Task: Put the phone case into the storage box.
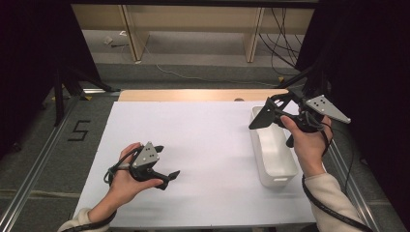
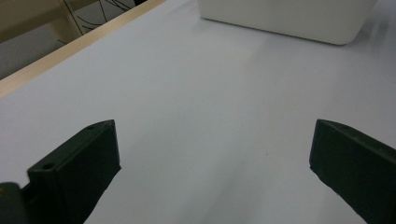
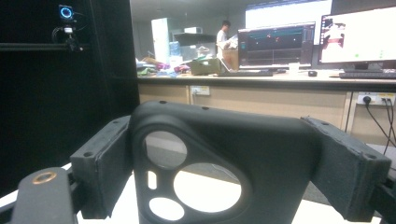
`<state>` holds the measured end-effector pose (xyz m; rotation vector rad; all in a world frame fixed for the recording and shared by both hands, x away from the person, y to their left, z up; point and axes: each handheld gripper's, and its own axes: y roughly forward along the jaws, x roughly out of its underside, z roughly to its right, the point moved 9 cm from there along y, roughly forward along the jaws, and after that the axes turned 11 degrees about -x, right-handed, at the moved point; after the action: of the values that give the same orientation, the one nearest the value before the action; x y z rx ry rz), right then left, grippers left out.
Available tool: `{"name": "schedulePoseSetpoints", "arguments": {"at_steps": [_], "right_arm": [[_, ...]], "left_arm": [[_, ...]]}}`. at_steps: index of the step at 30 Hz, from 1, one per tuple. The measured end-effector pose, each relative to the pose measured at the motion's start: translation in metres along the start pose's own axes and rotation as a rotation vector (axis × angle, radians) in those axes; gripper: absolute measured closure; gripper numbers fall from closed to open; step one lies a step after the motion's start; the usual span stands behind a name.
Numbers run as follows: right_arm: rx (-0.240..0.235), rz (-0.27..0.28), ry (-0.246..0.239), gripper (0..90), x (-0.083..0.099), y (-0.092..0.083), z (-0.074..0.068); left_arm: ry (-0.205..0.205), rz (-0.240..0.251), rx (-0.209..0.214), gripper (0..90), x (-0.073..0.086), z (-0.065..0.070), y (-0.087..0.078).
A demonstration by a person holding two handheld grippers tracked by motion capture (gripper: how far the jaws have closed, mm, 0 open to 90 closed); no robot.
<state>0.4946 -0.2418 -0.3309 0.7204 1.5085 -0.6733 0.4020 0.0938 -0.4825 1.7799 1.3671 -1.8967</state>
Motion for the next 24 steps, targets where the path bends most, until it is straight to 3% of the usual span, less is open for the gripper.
{"name": "schedulePoseSetpoints", "arguments": {"at_steps": [24], "right_arm": [[0.038,-0.01,-0.003,15.5,0.001,-0.004,0.013]], "left_arm": [[-0.003,0.0,0.0,1.0,0.0,0.0,0.0]]}}
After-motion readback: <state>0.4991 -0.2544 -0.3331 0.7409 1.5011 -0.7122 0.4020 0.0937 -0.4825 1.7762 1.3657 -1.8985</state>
